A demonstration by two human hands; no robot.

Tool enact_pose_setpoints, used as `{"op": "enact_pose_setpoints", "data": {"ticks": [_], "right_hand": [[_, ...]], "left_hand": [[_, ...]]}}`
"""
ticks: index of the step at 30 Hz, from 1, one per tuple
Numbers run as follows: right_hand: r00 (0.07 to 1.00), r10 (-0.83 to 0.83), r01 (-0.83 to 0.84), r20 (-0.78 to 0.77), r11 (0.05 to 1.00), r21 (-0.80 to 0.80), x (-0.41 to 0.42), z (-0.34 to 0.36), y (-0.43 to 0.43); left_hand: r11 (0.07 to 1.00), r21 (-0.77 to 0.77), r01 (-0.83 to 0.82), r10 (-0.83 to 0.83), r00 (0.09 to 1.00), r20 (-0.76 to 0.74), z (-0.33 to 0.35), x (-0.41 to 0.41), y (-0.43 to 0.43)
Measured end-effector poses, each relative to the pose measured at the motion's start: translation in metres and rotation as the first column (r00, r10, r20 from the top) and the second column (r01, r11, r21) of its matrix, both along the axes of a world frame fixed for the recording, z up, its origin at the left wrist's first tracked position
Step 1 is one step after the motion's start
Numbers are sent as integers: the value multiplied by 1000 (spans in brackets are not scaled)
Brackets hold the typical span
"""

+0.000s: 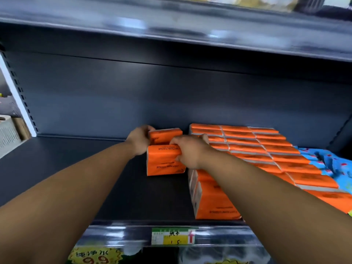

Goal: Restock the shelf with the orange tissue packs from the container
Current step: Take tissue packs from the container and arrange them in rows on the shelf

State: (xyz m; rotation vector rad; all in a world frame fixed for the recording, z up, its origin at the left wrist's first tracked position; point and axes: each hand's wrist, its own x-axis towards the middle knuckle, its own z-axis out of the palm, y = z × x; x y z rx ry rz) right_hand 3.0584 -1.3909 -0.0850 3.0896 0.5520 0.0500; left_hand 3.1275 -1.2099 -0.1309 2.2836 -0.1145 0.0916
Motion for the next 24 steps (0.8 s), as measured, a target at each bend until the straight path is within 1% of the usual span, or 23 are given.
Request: {"op": "enact_pose_setpoints", "data": {"ticks": [3, 6, 7, 8, 12, 14, 17, 20, 22, 24], "right_hand": [[1000, -21, 21, 17, 1000, -18, 12, 0, -1], [998, -56, 56, -16, 998, -4, 20, -1, -3], [998, -61, 61, -20, 998, -5, 22, -2, -3], [998, -59, 58, -18, 998, -10, 24, -2, -1], [999, -36, 36, 18, 999, -28, 26, -4, 8], [998, -37, 39, 45, 999, -32, 28, -3, 10], [997, -45, 47, 57, 998, -41, 29, -3, 11], [996, -73, 76, 51, 996, -48, 32, -5, 9], [994, -94, 97, 57, 994, -57, 34, -5, 6], [993, -100, 103, 64, 993, -49, 35, -6, 4]], "left_hand": [[991, 131, 16, -18, 1000, 15, 0, 23, -3], [987, 151, -53, 51, 999, 13, 1, 42, -3], [982, 184, -46, 47, 999, -3, 2, 48, -5], [983, 178, -43, 48, 999, -22, 3, 51, -7], [998, 53, -45, 48, 997, -58, 5, 59, -18], [991, -112, -69, 59, 994, -94, 2, 62, -21], [954, -298, -18, -25, 990, -142, -1, 60, -21], [888, -460, -18, -73, 981, -181, 1, 49, -16], [872, -489, -21, -83, 978, -189, 3, 38, -10], [884, -467, 10, -108, 977, -183, 2, 24, 1]]}}
